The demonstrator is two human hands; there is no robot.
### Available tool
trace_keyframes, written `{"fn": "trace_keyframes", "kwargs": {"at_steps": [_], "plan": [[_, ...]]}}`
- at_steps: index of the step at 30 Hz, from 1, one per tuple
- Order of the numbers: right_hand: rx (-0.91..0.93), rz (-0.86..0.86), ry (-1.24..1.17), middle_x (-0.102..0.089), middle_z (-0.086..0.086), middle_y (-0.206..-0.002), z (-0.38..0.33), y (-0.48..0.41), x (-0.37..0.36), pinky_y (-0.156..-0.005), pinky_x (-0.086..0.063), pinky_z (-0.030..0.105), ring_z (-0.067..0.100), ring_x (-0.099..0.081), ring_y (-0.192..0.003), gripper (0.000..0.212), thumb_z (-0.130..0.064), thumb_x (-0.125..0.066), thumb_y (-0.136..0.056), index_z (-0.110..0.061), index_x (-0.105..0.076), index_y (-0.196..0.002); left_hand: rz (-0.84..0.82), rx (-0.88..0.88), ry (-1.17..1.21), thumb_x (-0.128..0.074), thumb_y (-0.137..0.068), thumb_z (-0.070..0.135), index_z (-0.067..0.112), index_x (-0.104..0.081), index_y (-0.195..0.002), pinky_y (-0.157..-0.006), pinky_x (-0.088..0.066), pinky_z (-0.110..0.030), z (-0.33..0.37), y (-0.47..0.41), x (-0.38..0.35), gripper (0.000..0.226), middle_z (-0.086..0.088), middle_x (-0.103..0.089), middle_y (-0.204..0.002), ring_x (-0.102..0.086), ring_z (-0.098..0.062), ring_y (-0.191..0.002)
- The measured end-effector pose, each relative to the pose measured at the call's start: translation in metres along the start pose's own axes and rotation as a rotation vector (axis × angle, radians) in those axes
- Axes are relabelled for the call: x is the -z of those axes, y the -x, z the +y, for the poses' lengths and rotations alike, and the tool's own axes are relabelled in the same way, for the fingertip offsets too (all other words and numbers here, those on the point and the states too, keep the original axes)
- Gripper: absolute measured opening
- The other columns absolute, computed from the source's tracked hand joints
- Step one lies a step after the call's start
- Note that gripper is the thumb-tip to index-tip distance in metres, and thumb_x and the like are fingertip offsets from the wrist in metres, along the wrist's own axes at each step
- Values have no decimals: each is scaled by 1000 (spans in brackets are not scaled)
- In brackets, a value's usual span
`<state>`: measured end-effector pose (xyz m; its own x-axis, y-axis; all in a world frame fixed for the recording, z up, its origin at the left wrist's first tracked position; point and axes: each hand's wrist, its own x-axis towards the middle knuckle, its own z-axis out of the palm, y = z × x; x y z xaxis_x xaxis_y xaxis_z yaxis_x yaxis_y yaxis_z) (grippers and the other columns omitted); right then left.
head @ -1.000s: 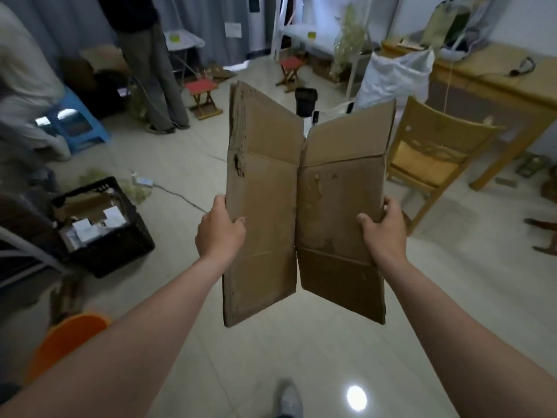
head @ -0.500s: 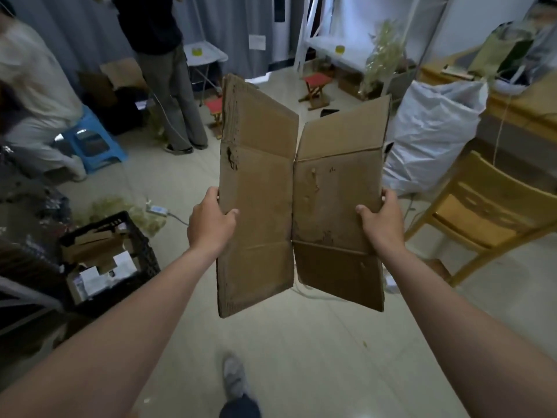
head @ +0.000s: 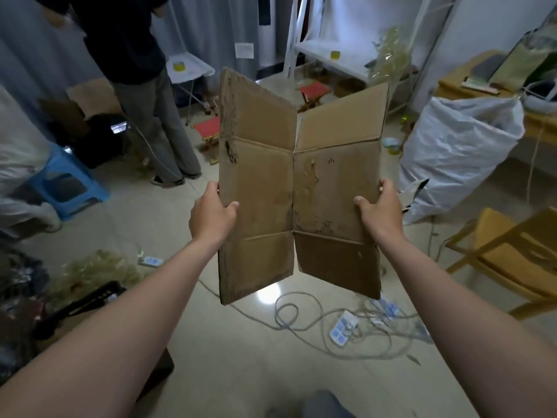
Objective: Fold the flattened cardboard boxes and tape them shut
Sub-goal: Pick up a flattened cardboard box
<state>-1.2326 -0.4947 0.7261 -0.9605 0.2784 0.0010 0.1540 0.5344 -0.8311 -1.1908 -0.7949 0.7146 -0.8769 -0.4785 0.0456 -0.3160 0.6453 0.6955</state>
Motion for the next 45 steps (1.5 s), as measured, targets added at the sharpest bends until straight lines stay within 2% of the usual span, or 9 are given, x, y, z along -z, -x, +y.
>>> {"fn": "trace_keyframes", "kwargs": {"at_steps": [9, 14, 17, 24, 27, 31, 36, 40, 45], "plan": [[-30, 79, -58, -61, 7, -128, -34, -180, -113, -86, -46, 33, 27, -59, -115, 38, -20, -66, -95, -15, -47, -127, -31, -100, -23, -70, -92, 31, 25, -53, -125, -82, -55, -39, 14, -228, -55, 38, 2, -68, -119, -64, -27, -106], [-88, 97, -74, -61, 6, -130, -69, -311, -189, -89, -45, 33, 28, -59, -118, 41, -20, -66, -95, -17, -46, -131, -77, -130, -68, -68, -93, 29, 25, -53, -123, -74, -46, -33, 39, -383, -93, 34, 2, -68, -119, -62, -27, -109], [-107, 87, -53, -62, 5, -128, -103, -385, -232, -87, -44, 31, 27, -59, -116, 40, -19, -66, -95, -18, -47, -129, -104, -126, -59, -68, -93, 30, 25, -52, -124, -79, -51, -37, 50, -478, -104, 35, 0, -68, -120, -62, -30, -110], [-111, 70, -23, -62, -3, -117, -178, -526, -324, -91, -49, 39, 28, -60, -112, 35, -22, -67, -93, -22, -47, -122, -72, -119, -42, -70, -89, 34, 30, -50, -125, -87, -55, -48, 52, -657, -107, 41, -1, -68, -119, -62, -33, -109], [-138, 79, -4, -57, -12, -108, -200, -577, -363, -97, -47, 53, 28, -60, -111, 34, -26, -68, -91, -31, -44, -115, -93, -115, -46, -68, -87, 37, 32, -50, -122, -86, -55, -49, 48, -728, -115, 40, -1, -68, -116, -61, -35, -108], [-139, 96, -15, -63, -1, -122, -225, -653, -416, -99, -48, 48, 27, -58, -117, 35, -22, -69, -92, -26, -46, -118, -147, -157, -37, -69, -86, 36, 28, -52, -114, -85, -54, -47, 50, -831, -132, 34, -2, -68, -111, -62, -33, -106], [-181, 141, -27, -63, 5, -129, -269, -752, -470, -102, -49, 46, 25, -59, -119, 42, -20, -68, -94, -17, -47, -130, -192, -171, 24, -71, -89, 21, 19, -56, -120, -78, -45, -31, 74, -965, -156, 34, -4, -69, -116, -63, -29, -108], [-213, 184, -5, -62, 7, -131, -301, -827, -491, -102, -49, 45, 27, -59, -121, 46, -21, -69, -94, -15, -46, -133, -224, -191, 2, -71, -87, 26, 22, -56, -121, -86, -52, -39, 102, -1061, -178, 38, -4, -70, -118, -63, -30, -109], [-245, 251, -33, -64, 5, -128, -319, -920, -506, -102, -49, 46, 26, -60, -119, 40, -21, -68, -94, -19, -47, -128, -252, -262, -5, -71, -84, 29, 25, -55, -113, -87, -53, -44, 150, -1162, -223, 33, -3, -70, -115, -63, -32, -107]]}}
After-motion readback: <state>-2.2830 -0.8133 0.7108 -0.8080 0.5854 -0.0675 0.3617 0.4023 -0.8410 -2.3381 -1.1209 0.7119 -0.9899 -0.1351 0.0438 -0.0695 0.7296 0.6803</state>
